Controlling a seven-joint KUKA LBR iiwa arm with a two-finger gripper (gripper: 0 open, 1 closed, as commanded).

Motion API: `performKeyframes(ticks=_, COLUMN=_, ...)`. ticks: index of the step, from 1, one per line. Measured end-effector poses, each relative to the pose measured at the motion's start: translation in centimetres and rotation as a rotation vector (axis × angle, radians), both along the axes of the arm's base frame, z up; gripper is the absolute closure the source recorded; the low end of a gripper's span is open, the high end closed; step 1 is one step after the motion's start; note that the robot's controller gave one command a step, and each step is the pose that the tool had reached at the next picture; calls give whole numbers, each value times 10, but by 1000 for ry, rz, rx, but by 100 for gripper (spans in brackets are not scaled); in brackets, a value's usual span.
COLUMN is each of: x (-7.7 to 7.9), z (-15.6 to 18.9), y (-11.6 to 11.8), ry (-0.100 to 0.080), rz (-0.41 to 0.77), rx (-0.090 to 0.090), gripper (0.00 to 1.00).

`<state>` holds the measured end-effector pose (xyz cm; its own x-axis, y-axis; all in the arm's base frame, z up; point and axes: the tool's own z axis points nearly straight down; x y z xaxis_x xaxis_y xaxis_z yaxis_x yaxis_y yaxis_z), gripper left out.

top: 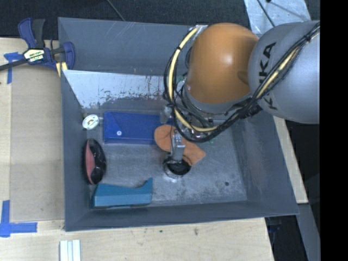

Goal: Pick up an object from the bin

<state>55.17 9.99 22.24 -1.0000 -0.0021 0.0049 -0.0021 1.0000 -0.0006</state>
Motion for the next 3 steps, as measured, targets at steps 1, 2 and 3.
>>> performKeyframes(ticks=1, x=1, z=5, y=0, ry=-8, rz=-2, rx=2, gripper=0)
performKeyframes(ticks=2, x=5, z=-21, y=-14, ry=-13, rz=3, rx=3, gripper=0)
performKeyframes(ticks=3, x=22, z=-47, y=-38, ry=-8, rz=-78, rx=1, gripper=0)
